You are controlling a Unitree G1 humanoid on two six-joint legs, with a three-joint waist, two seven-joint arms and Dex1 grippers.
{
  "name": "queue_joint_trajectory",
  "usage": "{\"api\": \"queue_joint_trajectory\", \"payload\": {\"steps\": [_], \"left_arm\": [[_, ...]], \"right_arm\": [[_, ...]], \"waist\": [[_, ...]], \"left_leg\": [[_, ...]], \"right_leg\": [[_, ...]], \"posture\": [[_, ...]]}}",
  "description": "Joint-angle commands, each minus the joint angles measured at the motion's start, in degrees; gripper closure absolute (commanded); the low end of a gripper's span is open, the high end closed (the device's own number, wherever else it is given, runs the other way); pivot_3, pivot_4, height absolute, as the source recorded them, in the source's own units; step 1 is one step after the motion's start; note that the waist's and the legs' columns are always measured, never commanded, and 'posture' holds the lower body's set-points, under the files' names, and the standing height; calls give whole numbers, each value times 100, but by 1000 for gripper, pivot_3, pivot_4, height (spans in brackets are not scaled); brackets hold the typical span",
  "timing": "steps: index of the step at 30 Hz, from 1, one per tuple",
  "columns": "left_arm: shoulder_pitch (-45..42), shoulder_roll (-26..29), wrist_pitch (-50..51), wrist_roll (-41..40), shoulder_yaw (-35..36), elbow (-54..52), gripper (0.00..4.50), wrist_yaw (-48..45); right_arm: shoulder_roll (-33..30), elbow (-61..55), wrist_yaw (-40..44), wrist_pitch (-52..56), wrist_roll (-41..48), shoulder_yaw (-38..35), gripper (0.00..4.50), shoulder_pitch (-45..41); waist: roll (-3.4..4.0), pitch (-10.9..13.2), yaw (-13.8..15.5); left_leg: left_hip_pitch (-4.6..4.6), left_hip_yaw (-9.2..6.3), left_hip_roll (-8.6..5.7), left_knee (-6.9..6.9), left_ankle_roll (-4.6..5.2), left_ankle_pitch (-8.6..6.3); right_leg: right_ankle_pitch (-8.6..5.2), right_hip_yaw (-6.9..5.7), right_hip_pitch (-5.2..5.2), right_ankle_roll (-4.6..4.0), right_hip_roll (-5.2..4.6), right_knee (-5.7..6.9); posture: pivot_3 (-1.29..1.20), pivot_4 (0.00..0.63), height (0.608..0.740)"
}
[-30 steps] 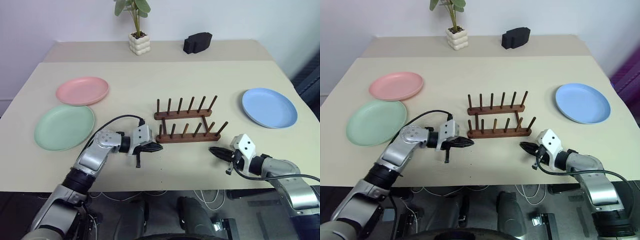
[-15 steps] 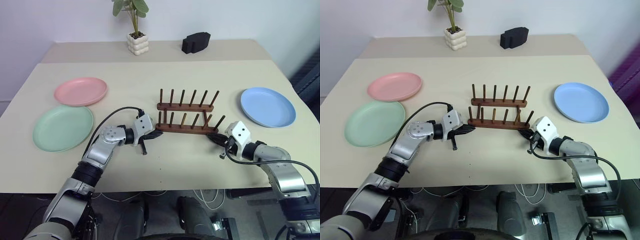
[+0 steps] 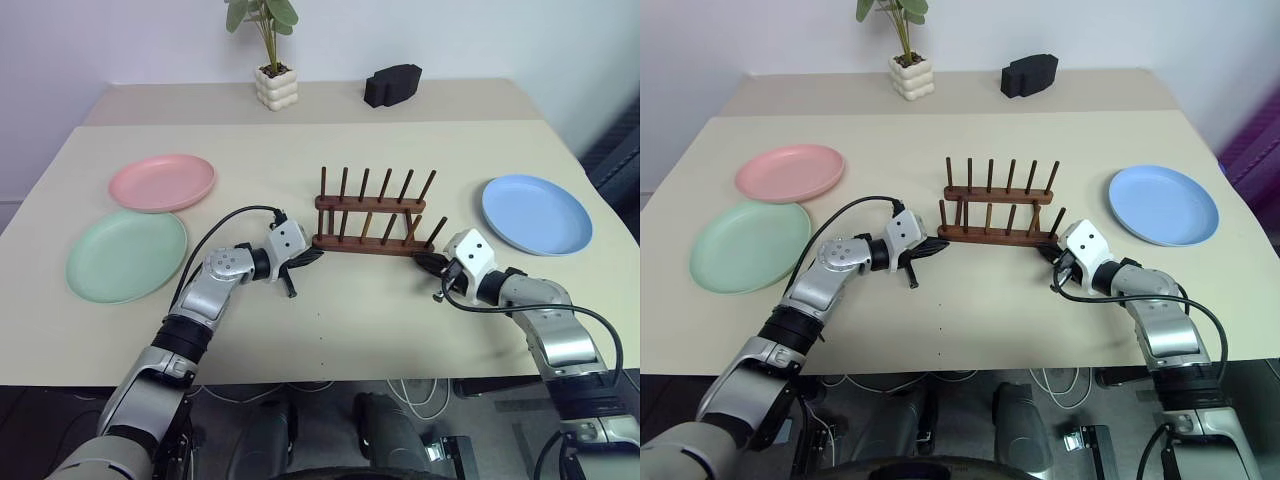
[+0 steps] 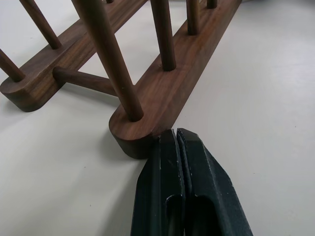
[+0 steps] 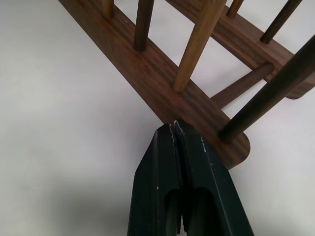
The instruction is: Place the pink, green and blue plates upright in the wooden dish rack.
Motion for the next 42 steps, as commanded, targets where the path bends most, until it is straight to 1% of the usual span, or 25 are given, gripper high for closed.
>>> {"api": "queue_joint_trajectory", "payload": {"steps": [1,14,21,24,26,31,34,35,37,38,39,41,42], "left_arm": [[105,-21,53,50,30,-129,4500,15],[205,-81,149,79,45,-290,4500,30],[243,-75,181,88,68,-321,4500,63],[329,49,227,76,128,-489,4500,57],[470,196,345,-78,301,-795,4500,18],[1028,810,844,-766,1123,-1714,4500,-149],[1345,1198,1241,-1342,1788,-2132,3694,-268],[1441,1327,1342,-1509,2058,-2256,3190,-248],[1457,1509,1638,-1814,2740,-2383,2188,86],[1445,1548,1757,-1911,2939,-2417,1628,207],[1336,1566,1950,-2024,3207,-2376,1181,459],[1173,1569,2217,-2144,3500,-2321,144,820],[1039,1550,2360,-2174,3644,-2271,58,1080]], "right_arm": [[18,63,-60,-138,-28,-81,4459,-146],[37,630,-261,-500,-205,-121,4459,-381],[34,626,-188,-573,-130,-134,4459,-336],[-33,364,-42,-549,-17,-177,4459,-188],[-120,99,99,-459,130,-265,4459,-25],[-466,-662,462,-216,502,-540,4459,484],[-669,-1116,713,51,777,-676,4500,705],[-743,-1239,808,131,848,-693,4500,752],[-854,-1400,1021,253,996,-687,4500,782],[-879,-1435,1076,283,1034,-682,4500,784],[-877,-1412,1106,253,1031,-663,4500,743],[-860,-1351,1126,192,997,-632,4500,671],[-835,-1289,1135,142,968,-602,4500,608]], "waist": [[0,0,0],[0,0,-3],[0,0,-5],[0,0,-5],[0,0,-13],[2,2,-34],[1,2,-22],[1,2,-18],[0,3,-11],[-2,4,-6],[-2,4,-5],[-2,4,10],[-2,4,12]], "left_leg": [[0,0,0,0,0,0],[0,0,-1,-1,0,0],[-1,0,-1,-1,0,0],[-1,-1,-1,-1,0,0],[-1,-1,0,-4,0,0],[-5,-1,6,-12,0,0],[-5,-1,9,-11,0,0],[-4,-2,9,-10,0,0],[-4,-2,9,-9,0,0],[-5,-1,9,-9,0,0],[-5,-2,9,-8,0,0],[-5,-2,8,-8,0,0],[-5,-2,7,-7,0,0]], "right_leg": [[0,0,0,0,0,0],[0,0,0,0,0,-1],[0,0,-1,1,0,-1],[0,0,-1,1,0,0],[0,0,-1,1,0,-1],[0,1,-15,2,1,4],[0,1,-15,-1,1,4],[-4,1,-12,-6,1,4],[-10,1,-11,-18,-1,0],[-10,0,-12,-18,-1,0],[-10,0,-11,-18,-1,0],[-10,-1,-10,-16,-2,-1],[-7,-2,-9,-11,-2,-1]], "posture": [[0,150,733],[0,150,733],[0,150,733],[0,150,733],[0,150,733],[0,150,733],[0,150,733],[0,150,733],[0,150,733],[0,150,733],[0,150,733],[0,150,733],[0,150,733]]}}
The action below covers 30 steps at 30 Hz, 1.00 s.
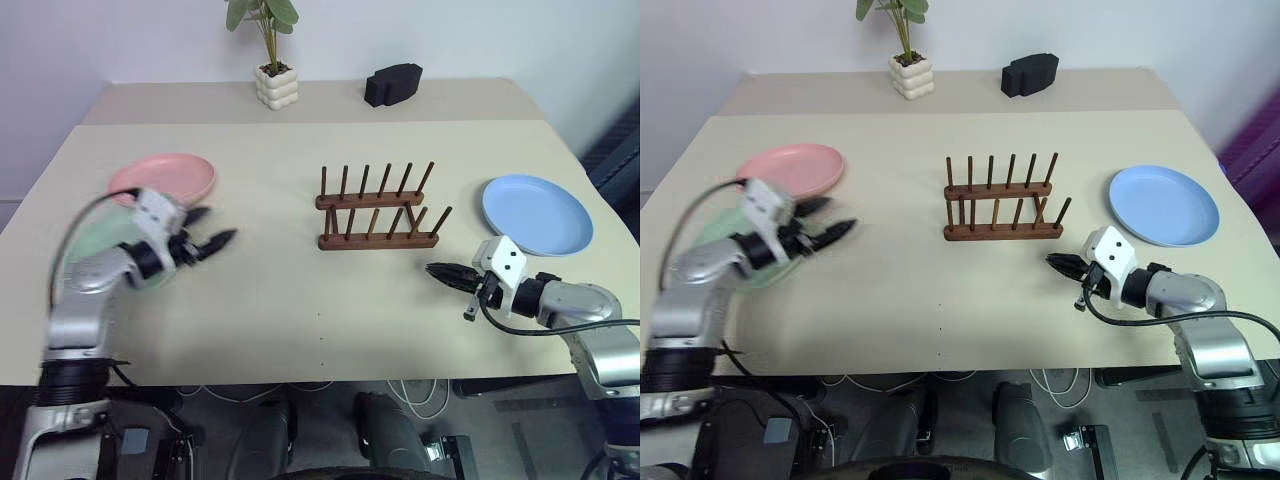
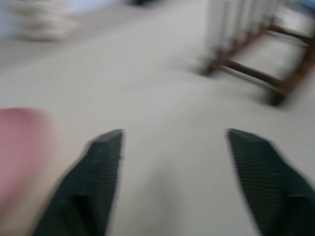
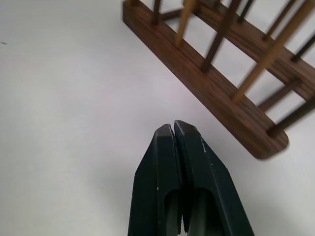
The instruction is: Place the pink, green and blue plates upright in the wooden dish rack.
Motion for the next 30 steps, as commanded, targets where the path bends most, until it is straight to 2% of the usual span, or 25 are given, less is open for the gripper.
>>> {"api": "queue_joint_trajectory", "payload": {"steps": [1,5,11,14,22,26,30], "left_arm": [[-467,6,476,-113,519,40,58,925],[-1291,-10,1251,160,710,743,58,2218],[-2355,120,2027,366,750,1917,58,3211],[-2898,163,2080,327,1045,2779,58,3705],[-3681,349,1498,615,997,4636,58,4171],[-3958,389,1286,594,1031,5336,58,4225],[-4141,399,1030,649,919,5746,58,4134]], "right_arm": [[18,43,73,-176,22,-11,4500,-244],[162,553,165,-529,-124,165,4500,-462],[274,994,239,-937,-238,248,4500,-525],[295,1074,222,-1070,-271,224,4500,-441],[285,808,97,-966,-244,195,4500,-293],[197,324,344,-629,208,77,4500,-155],[91,-499,738,-79,1038,-109,4500,96]], "waist": [[-2,1,2],[-17,6,-13],[-20,8,-16],[-25,10,-26],[-26,11,-13],[-29,12,-9],[-34,15,-8]], "left_leg": [[0,0,-2,1,0,0],[2,-2,-5,5,-1,1],[-1,-6,-18,0,-2,1],[-2,-8,-21,0,-3,2],[-1,-9,-24,0,-8,4],[-2,-11,-26,0,-10,4],[-4,-14,-25,0,-11,4]], "right_leg": [[5,0,1,10,-1,-1],[8,-5,7,14,1,1],[18,-9,2,36,1,2],[20,-9,2,38,0,2],[20,-12,1,39,-1,4],[21,-13,1,39,-2,4],[22,-17,2,42,-2,4]], "posture": [[0,150,733],[0,150,733],[0,150,733],[0,150,733],[0,150,733],[0,150,733],[0,150,733]]}}
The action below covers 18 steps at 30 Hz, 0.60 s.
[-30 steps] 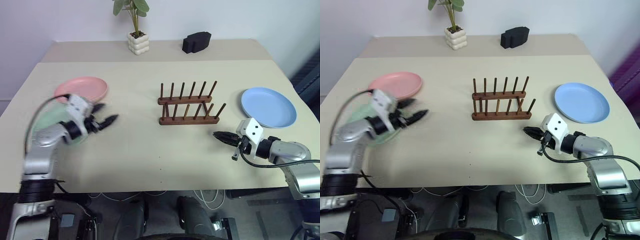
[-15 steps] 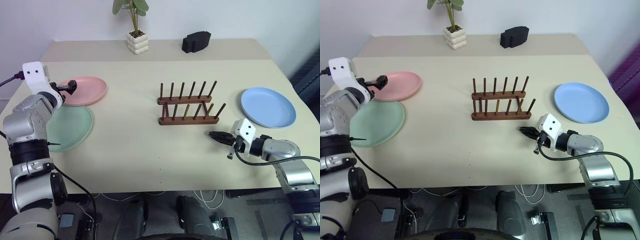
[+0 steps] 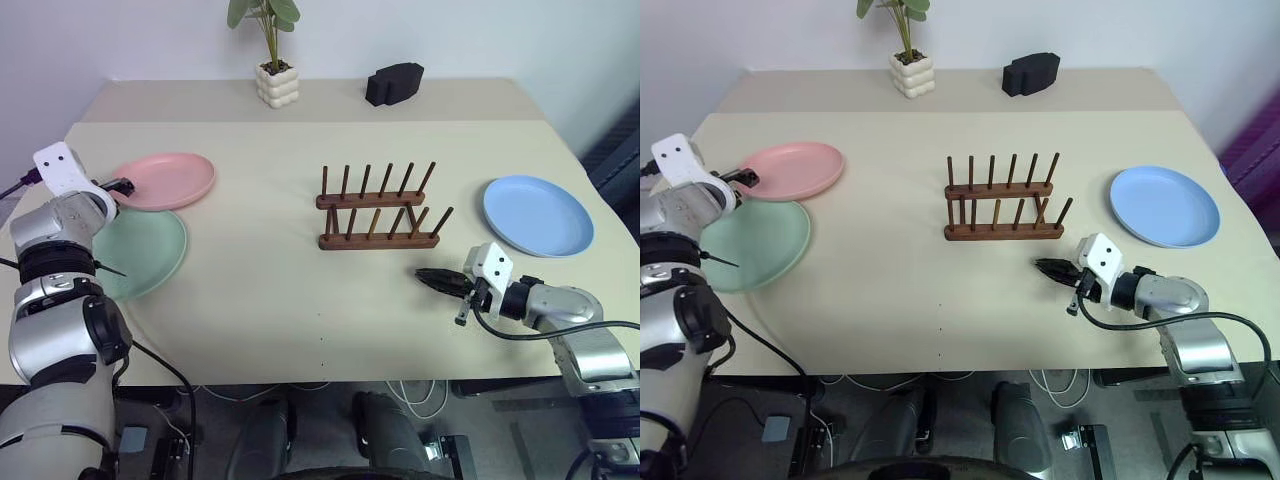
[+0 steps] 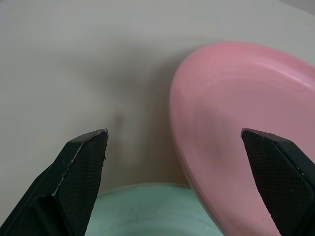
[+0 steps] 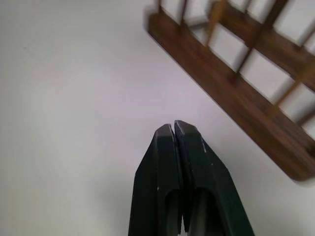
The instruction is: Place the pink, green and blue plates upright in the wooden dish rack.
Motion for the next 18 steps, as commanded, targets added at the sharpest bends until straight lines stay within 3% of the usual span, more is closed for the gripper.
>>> {"api": "queue_joint_trajectory", "payload": {"steps": [1,11,14,18], "left_arm": [[-302,159,-331,62,-29,222,58,-53],[-495,129,-572,-7,75,772,58,-65],[-537,118,-634,-66,133,824,859,27],[-573,101,-740,-131,170,827,2780,52]], "right_arm": [[-136,-749,217,332,602,-267,4500,88],[-32,-959,-112,516,373,-74,4500,-72],[-19,-994,-204,587,355,-50,4500,-160],[-15,-1048,-275,665,355,-34,4500,-220]], "waist": [[-2,1,0],[-9,1,0],[-13,4,0],[-14,3,1]], "left_leg": [[-1,-1,0,0,0,0],[-1,1,0,0,-1,0],[-1,1,1,0,-1,0],[-1,1,1,0,-1,0]], "right_leg": [[0,-1,0,0,0,0],[1,-1,-1,2,-1,0],[2,-2,-2,2,-1,0],[2,-2,-2,3,-2,0]], "posture": [[0,150,733],[0,150,733],[0,150,733],[0,150,733]]}}
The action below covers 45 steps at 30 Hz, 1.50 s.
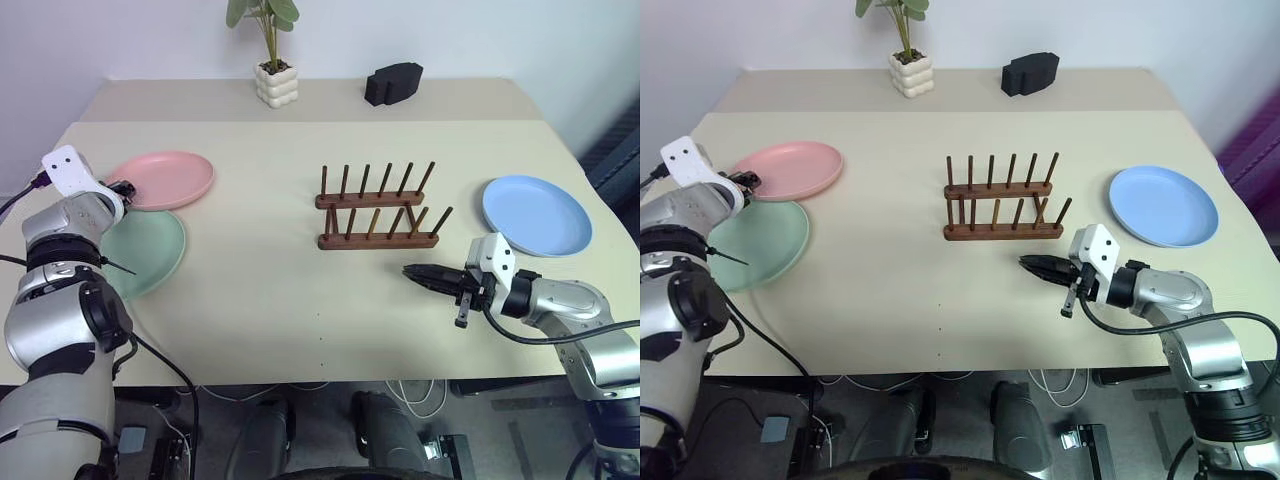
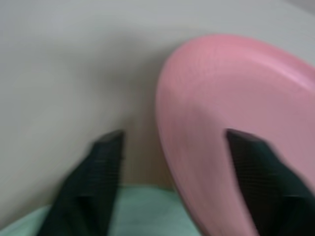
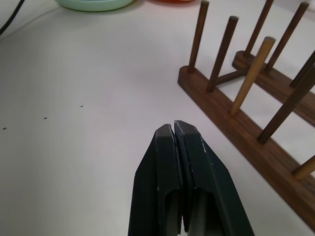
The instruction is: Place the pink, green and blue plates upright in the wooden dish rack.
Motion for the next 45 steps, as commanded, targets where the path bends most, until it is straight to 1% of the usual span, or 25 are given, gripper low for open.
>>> {"api": "queue_joint_trajectory", "payload": {"steps": [1,3,4,10,13,16,19,23,25,27,28,30,33,35,40,45], "left_arm": [[-198,99,-196,-98,110,-59,3225,34],[-200,100,-239,-116,115,-80,4299,19],[-201,103,-244,-121,111,-83,4479,17],[-195,105,-153,-153,68,-132,4479,-15],[-132,14,-441,-357,228,-434,4479,-240],[6,-132,-716,-683,445,-1009,4479,-549],[210,-421,-642,-1019,558,-1965,4479,-735],[537,-1115,-197,-1372,327,-3922,4479,-545],[698,-1419,-9,-1197,-134,-4838,4479,-417],[811,-1617,140,-1036,-483,-5460,4479,-276],[839,-1702,213,-980,-584,-5676,4495,-163],[837,-1972,361,-878,-820,-6052,4500,124],[887,-2222,516,-694,-1204,-6498,4500,259],[926,-2324,560,-602,-1391,-6713,4500,274],[1020,-2566,651,-566,-1728,-7100,4500,151],[1146,-2610,743,-517,-1955,-7344,4500,-21]], "right_arm": [[12,-278,-74,47,31,-18,4500,-95],[15,-288,-96,61,19,-19,4500,-101],[19,-291,-106,66,11,-21,4500,-103],[28,-289,-126,56,-16,-26,4500,-115],[18,-303,-129,5,-79,-18,4500,-152],[11,-404,-226,-4,-214,41,4500,-316],[16,-520,-382,6,-448,191,4500,-635],[129,-657,-631,-31,-913,621,4500,-1478],[309,-641,-777,-1,-1088,855,4500,-2028],[486,-542,-960,33,-1297,1017,4500,-2464],[548,-490,-1002,65,-1377,1091,4241,-2620],[675,-332,-1083,-308,-1925,1497,3626,-3013],[860,80,-1368,-920,-2693,1900,2165,-3403],[951,324,-1482,-1244,-3018,2062,1197,-3556],[1247,801,-1692,-1621,-3443,2219,1197,-3871],[1339,1053,-1815,-1875,-3751,2218,1197,-3953]], "waist": [[-1,0,-1],[-1,0,0],[-1,0,1],[-3,1,0],[-3,1,-1],[-7,3,1],[-7,3,0],[-7,3,-1],[-7,3,0],[-7,3,7],[-7,3,11],[-7,3,3],[-7,3,-13],[-7,3,-10],[-7,3,-14],[-7,3,-14]], "left_leg": [[0,0,0,0,0,0],[0,0,0,0,0,0],[0,0,0,0,0,0],[0,0,0,0,0,0],[0,1,-1,0,0,0],[-2,0,2,0,0,0],[-5,0,9,1,-2,1],[-8,1,10,1,-4,2],[-9,-2,10,1,-6,3],[-11,-1,9,0,-7,4],[-13,-2,7,1,-8,4],[-13,-3,4,0,-8,4],[-13,-1,-6,-2,-8,4],[-13,-2,-7,-2,-9,5],[-13,0,-7,-4,-9,6],[-13,-1,-7,-5,-9,6]], "right_leg": [[0,0,0,0,0,0],[0,0,0,0,0,0],[0,0,0,0,0,0],[1,0,0,1,-1,0],[1,0,0,1,-1,0],[1,-1,-1,1,-1,0],[2,0,-5,1,-5,1],[4,3,-9,1,-8,2],[5,2,-10,1,-7,2],[6,3,-13,2,-7,3],[6,3,-14,2,-7,3],[7,3,-13,2,-7,2],[7,3,-15,2,-6,2],[7,3,-17,1,-3,3],[8,5,-18,0,-2,3],[8,4,-18,-1,-1,2]], "posture": [[0,150,733],[0,150,733],[0,150,733],[0,150,733],[0,150,733],[0,150,733],[0,150,733],[0,150,733],[0,150,733],[0,150,733],[0,150,733],[0,150,733],[0,150,733],[0,150,733],[0,150,733],[0,150,733]]}}
